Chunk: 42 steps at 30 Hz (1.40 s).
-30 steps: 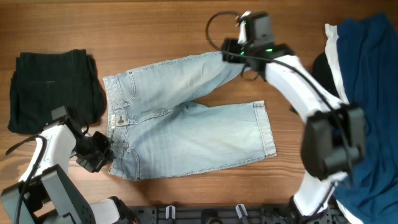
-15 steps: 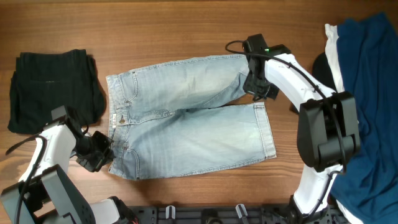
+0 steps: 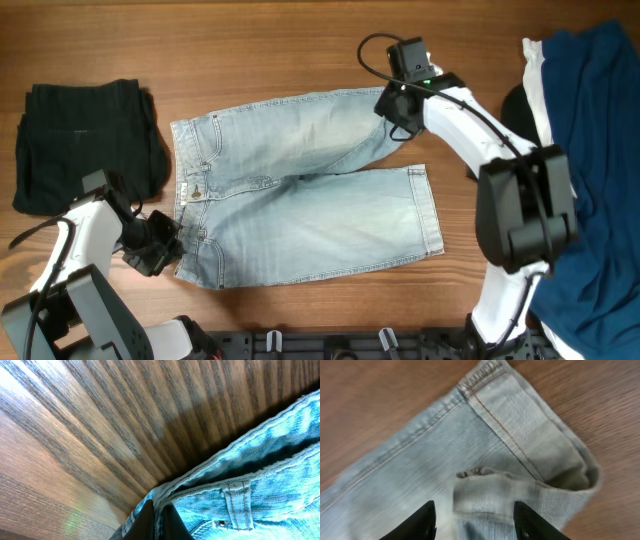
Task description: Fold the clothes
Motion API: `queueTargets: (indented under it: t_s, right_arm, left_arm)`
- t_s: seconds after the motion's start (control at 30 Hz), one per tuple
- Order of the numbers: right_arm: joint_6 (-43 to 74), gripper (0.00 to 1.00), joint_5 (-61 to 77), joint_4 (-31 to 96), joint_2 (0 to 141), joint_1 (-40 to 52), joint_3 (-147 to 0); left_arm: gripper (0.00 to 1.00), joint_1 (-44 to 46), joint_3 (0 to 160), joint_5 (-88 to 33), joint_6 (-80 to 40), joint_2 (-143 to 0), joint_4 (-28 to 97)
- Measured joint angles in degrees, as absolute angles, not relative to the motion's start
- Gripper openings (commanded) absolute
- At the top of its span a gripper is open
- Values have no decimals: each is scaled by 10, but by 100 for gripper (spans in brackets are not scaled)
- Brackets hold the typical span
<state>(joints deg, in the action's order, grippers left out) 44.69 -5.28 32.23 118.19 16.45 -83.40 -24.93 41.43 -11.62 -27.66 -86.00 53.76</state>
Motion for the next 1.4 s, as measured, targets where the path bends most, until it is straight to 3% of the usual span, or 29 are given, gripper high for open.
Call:
queueTargets:
  t_s: [0.07, 0.17, 0.2, 0.37, 0.5, 0.53, 0.57, 0.6, 0.73, 0.87, 0.9, 1.0, 1.2, 1.23, 1.27, 1.33, 1.4]
  right_arm:
    - [452, 43, -51, 310, 1195, 164, -834]
    - [459, 9, -52, 307, 1197, 164, -834]
    - [460, 4, -51, 309, 1197, 164, -834]
    - [463, 4, -54, 361, 1196, 163, -835]
    - [463, 5, -77, 516, 1148, 141, -833]
    - [462, 17, -85, 550, 1127, 132, -834]
    - [462, 46, -96, 597, 1101, 124, -834]
    - [457, 47, -105, 623, 1088, 120, -835]
    - [425, 41, -136, 662, 1081, 116, -831]
    - [332, 17, -80, 598, 1081, 115, -831]
    - [257, 16, 6, 533, 1082, 114, -838]
    - [150, 15, 143, 498, 1082, 117, -851]
    - [95, 13, 184, 494, 1156, 125, -851]
    - [93, 13, 184, 488, 1176, 126, -851]
    - [90, 12, 184, 478, 1192, 126, -849]
    - [88, 12, 184, 456, 1217, 126, -849]
    - [87, 12, 187, 435, 1227, 125, -849]
  left_arm:
    - [4, -249, 414, -116, -277, -860, 538]
    - [4, -249, 414, -116, -277, -860, 538]
    - [4, -249, 414, -116, -277, -860, 538]
    - [4, -249, 414, -116, -277, -860, 538]
    - [4, -249, 414, -116, -277, -860, 538]
    - [4, -249, 414, -116, -277, -860, 537]
    - [4, -249, 414, -116, -277, -860, 537]
    - [4, -249, 414, -118, -276, -860, 537]
    - [4, -249, 414, -118, -276, -860, 541]
    - [4, -249, 414, -118, -273, -860, 552]
    - [6, -249, 414, -118, -264, -860, 557]
    - [10, -249, 414, -119, -244, -860, 561]
    - [12, -249, 414, -120, -234, -860, 555]
    - [18, -249, 414, -120, -234, -860, 553]
    - [30, -249, 414, -120, -233, -860, 552]
    - [40, -249, 414, -121, -230, -860, 544]
    - [42, -249, 414, -128, -229, -860, 535]
